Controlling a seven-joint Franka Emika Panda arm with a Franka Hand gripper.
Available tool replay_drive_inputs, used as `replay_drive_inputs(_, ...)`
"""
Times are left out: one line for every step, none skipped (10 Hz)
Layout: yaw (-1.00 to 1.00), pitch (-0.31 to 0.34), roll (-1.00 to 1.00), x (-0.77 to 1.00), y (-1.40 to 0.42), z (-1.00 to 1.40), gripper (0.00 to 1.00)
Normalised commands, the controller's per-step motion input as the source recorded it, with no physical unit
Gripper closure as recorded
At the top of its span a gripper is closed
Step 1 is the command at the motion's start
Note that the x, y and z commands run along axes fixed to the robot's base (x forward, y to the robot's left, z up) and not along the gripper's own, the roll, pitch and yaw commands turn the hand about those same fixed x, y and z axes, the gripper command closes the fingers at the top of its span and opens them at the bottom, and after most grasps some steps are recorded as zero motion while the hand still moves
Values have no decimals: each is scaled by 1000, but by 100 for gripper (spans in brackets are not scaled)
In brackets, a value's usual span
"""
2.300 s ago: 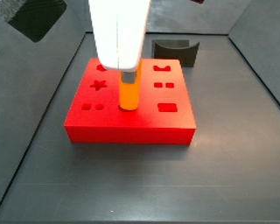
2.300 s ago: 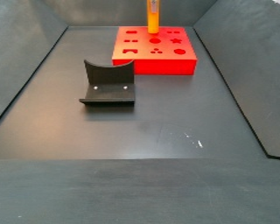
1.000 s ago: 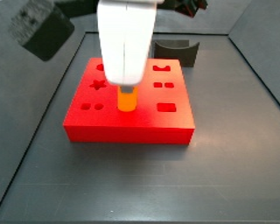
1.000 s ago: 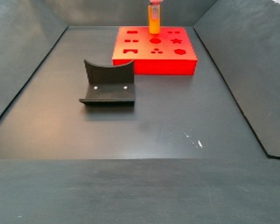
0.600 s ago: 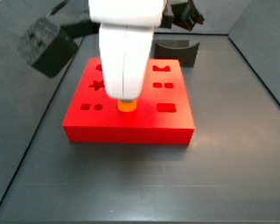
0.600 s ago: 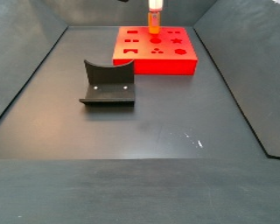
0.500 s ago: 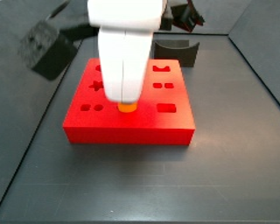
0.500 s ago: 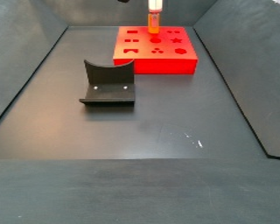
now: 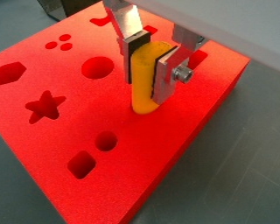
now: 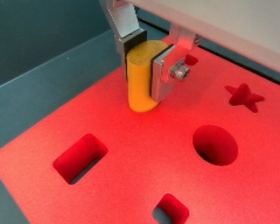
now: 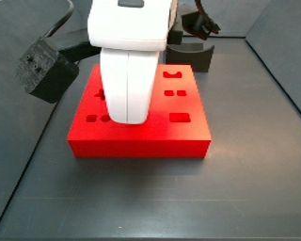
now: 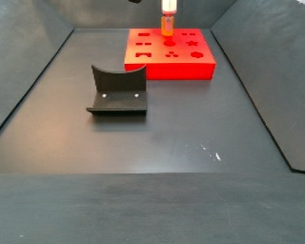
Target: Insert the oval object.
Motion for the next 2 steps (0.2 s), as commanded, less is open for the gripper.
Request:
replay_drive_inputs(0,0,-29,0,0,0,100)
replay_drive_inputs(0,0,0,0,0,0,100)
